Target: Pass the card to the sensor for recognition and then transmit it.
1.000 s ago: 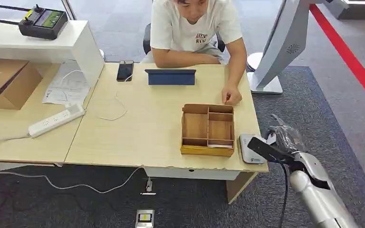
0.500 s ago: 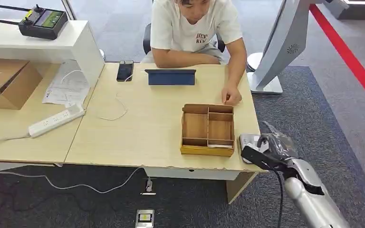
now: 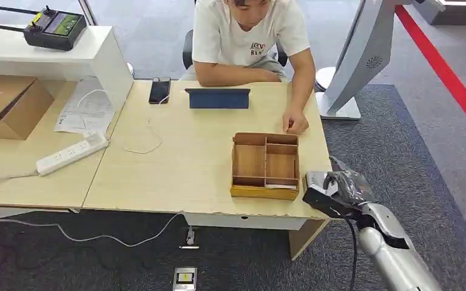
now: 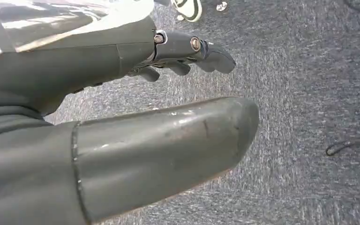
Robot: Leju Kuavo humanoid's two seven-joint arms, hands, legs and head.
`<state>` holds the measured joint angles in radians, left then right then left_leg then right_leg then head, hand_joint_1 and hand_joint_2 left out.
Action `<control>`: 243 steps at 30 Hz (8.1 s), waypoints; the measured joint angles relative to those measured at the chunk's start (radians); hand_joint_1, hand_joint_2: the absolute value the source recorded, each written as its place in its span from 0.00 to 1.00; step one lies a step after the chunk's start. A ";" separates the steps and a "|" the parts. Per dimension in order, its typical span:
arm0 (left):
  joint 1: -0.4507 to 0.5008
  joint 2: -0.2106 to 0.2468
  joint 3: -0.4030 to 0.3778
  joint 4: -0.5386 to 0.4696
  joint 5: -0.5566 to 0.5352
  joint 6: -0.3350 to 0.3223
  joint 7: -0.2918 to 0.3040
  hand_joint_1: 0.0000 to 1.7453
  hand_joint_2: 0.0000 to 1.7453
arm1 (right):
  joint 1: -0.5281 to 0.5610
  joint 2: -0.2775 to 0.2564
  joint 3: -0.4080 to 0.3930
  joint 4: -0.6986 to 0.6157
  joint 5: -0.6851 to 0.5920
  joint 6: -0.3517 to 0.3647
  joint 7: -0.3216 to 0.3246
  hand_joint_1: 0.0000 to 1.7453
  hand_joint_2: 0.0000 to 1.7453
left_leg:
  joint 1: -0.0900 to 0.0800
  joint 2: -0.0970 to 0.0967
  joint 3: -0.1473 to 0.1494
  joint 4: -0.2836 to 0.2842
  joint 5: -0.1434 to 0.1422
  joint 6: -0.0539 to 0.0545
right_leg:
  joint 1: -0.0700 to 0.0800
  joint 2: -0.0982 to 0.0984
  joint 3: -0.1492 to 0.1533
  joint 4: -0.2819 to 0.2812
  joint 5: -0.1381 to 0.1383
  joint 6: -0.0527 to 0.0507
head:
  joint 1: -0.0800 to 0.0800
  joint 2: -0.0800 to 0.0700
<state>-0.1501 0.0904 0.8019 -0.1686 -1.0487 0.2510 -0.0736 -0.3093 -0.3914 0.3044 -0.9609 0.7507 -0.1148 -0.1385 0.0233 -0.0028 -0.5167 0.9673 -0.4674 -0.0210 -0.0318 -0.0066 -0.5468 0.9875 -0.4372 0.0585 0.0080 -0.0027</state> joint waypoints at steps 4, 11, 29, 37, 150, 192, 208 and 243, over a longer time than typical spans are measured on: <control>0.000 0.002 0.000 0.000 0.002 -0.002 0.005 0.00 0.00 | 0.000 0.000 0.007 0.000 0.000 0.009 0.000 1.00 1.00 | 0.000 0.000 0.000 0.000 0.000 0.000 | 0.000 0.000 0.000 0.000 0.000 0.000 | 0.000 0.000; -0.001 0.005 0.000 0.000 0.002 -0.002 0.006 0.00 0.00 | 0.000 0.000 0.018 0.003 -0.005 0.021 0.000 1.00 1.00 | 0.000 0.000 0.000 0.000 0.000 0.000 | 0.000 0.000 0.000 0.000 0.000 0.000 | 0.000 0.000; -0.001 0.008 0.000 0.000 0.002 0.000 0.011 0.00 0.00 | 0.002 0.000 0.036 0.019 -0.021 0.028 -0.006 1.00 1.00 | 0.000 0.000 0.001 0.000 0.000 0.000 | 0.000 0.000 0.001 0.000 0.000 0.000 | 0.000 0.000; -0.001 0.008 0.000 0.000 0.003 0.002 0.015 0.00 0.00 | 0.001 0.005 0.044 0.018 -0.065 0.011 -0.020 1.00 1.00 | 0.000 0.000 0.000 0.000 0.000 0.000 | 0.000 0.000 0.001 0.000 0.000 0.000 | 0.000 0.000; 0.005 -0.010 0.025 0.000 -0.019 0.020 0.027 0.00 0.00 | -0.056 0.132 0.084 -0.267 -0.589 0.162 0.110 0.00 1.00 | 0.003 0.000 0.001 0.000 -0.001 -0.003 | 0.003 0.000 0.000 0.000 -0.001 -0.002 | 0.000 0.000; 0.003 -0.019 0.025 0.000 -0.037 0.027 0.033 0.00 0.00 | -0.030 0.087 0.254 -0.280 0.110 0.095 0.243 0.00 1.00 | 0.003 0.000 0.001 0.000 -0.001 -0.003 | 0.003 0.000 0.000 0.000 -0.001 -0.002 | 0.000 0.000; 0.002 -0.021 0.025 0.000 -0.034 0.037 0.029 0.00 0.00 | -0.028 0.087 0.257 -0.203 0.214 -0.033 0.194 0.00 1.00 | 0.003 0.000 0.001 0.000 -0.001 -0.003 | 0.003 0.000 0.000 0.000 -0.001 -0.002 | 0.000 0.000; 0.001 -0.021 0.025 0.000 -0.030 0.037 0.023 0.00 0.00 | -0.041 0.110 0.240 -0.098 0.198 -0.040 0.155 1.00 1.00 | 0.003 0.000 0.001 0.000 -0.001 -0.003 | 0.003 0.000 0.000 0.000 -0.001 -0.002 | 0.000 0.000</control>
<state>-0.1493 0.0698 0.8270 -0.1682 -1.0784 0.2876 -0.0504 -0.3500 -0.2811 0.5440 -1.0594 0.9487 -0.1549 0.0168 0.0262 -0.0024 -0.5161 0.9673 -0.4682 -0.0236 -0.0289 -0.0061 -0.5468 0.9877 -0.4378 0.0570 0.0080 -0.0027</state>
